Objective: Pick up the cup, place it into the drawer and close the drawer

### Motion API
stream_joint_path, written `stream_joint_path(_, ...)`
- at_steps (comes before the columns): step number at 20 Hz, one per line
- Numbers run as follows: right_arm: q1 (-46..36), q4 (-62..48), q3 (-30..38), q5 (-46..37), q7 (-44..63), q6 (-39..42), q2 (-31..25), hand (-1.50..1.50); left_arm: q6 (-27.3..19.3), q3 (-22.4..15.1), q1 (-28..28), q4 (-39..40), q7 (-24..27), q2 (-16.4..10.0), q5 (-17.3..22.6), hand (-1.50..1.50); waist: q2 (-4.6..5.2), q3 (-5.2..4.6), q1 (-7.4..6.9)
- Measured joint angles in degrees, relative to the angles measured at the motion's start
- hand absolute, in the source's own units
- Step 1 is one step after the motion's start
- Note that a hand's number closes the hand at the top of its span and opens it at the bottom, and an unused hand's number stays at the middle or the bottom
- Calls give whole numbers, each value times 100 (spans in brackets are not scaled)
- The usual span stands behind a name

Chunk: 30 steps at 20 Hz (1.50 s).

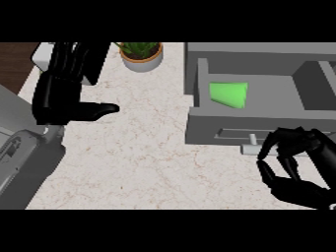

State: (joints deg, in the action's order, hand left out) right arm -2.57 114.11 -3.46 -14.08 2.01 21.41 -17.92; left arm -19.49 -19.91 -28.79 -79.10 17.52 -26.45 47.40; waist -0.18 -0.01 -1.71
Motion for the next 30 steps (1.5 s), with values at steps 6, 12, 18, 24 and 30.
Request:
stream_joint_path(6, -351, -902, -596, -1472, -564, -377, -144, 150, 507, 299, 787, -366, 142, -338, 76, -150, 17, 0, 15)
stream_joint_path(12, -656, -2283, -958, -2447, -1143, -1076, 115, -150, 952, 639, 1573, -716, 294, -505, 56, -150, 22, 2, 56)
stream_joint_path(18, -1374, -3777, -985, -3018, -1391, -1426, 346, -150, 1592, 1111, 2002, -603, 357, -634, 131, -150, 30, 1, 75)
stream_joint_path(24, -2162, -5370, -746, -3288, -1819, -1762, 601, -150, 1961, 1447, 2222, -605, 282, -532, 22, -150, 33, 2, 91)
stream_joint_path(30, -3227, -7072, -241, -3234, -2487, -2004, 672, -150, 2334, 1659, 2359, -496, 292, -453, -95, -150, 22, -10, 52)
